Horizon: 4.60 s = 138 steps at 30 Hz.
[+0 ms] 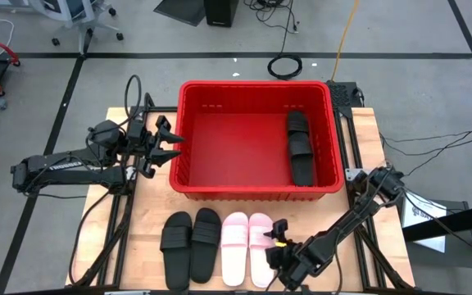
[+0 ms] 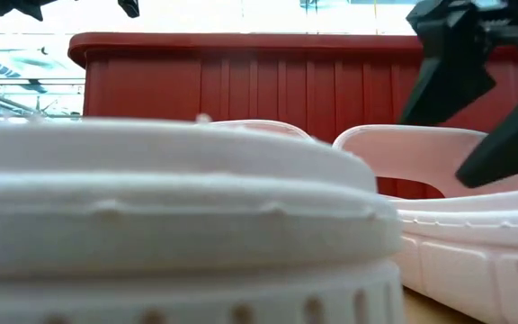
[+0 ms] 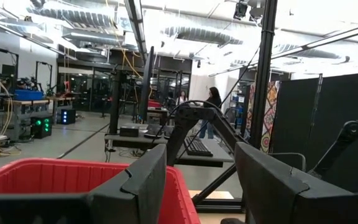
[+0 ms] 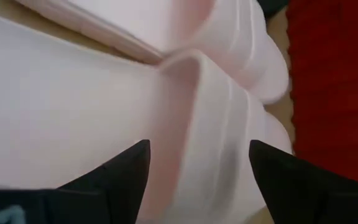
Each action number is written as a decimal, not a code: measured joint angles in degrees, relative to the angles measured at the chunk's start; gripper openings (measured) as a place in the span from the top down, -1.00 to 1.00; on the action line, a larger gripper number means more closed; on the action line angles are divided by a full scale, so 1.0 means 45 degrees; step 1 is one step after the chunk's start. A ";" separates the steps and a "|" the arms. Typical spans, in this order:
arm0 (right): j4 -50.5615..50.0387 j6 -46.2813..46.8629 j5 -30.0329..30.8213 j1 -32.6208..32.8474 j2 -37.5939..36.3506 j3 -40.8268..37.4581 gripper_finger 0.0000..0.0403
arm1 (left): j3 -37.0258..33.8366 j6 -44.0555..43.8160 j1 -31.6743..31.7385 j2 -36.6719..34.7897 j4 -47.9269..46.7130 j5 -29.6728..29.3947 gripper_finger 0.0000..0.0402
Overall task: Pick and place slides into bin
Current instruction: Put the pink slipper into the red container
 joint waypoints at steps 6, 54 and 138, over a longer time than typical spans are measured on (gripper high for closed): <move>-0.0945 0.0956 0.0002 -0.0418 0.0089 0.0000 -0.21 | 0.0000 0.0000 0.0000 -0.0002 0.0010 -0.0005 0.01; -0.2130 0.0482 -0.1797 -0.0855 -0.2192 -0.0029 0.97 | 0.0000 0.0083 0.0000 -0.0002 -0.0005 -0.0005 0.01; 0.6054 -1.3716 -0.6002 -1.4407 -0.9829 -0.2595 0.98 | 0.0000 0.2744 0.2624 -0.0002 -0.0092 -0.3119 0.01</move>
